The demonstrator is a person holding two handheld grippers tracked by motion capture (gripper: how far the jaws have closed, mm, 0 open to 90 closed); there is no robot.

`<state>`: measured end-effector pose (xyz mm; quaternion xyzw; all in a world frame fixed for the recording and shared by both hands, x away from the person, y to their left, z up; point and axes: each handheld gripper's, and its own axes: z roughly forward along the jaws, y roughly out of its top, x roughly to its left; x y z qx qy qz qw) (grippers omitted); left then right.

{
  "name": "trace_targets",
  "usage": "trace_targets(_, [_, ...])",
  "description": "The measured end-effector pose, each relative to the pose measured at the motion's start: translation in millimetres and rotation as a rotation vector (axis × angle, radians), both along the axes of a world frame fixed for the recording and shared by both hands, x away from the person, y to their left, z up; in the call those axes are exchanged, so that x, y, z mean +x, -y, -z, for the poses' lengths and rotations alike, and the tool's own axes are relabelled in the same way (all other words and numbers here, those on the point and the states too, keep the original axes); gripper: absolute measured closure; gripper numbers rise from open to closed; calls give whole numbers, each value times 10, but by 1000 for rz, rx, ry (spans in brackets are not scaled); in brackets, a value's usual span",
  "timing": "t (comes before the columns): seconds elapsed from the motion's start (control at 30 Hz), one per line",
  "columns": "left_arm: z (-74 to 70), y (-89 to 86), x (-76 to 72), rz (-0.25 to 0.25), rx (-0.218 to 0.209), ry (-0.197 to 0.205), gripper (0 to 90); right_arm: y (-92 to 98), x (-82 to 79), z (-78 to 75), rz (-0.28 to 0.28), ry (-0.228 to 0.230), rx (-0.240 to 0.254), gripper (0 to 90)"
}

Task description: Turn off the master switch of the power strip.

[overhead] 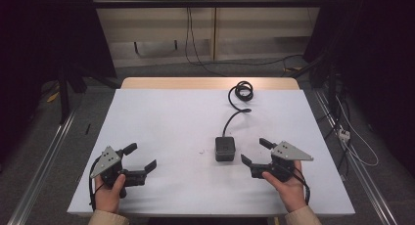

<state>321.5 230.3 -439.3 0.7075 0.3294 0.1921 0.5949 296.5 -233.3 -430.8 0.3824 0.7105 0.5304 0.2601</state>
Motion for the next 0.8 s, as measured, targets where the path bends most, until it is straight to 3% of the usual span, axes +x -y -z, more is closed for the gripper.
trace_targets(0.8, [6, 13, 4, 7, 9, -1, 27, -33, 96, -38, 7, -13, -3, 149])
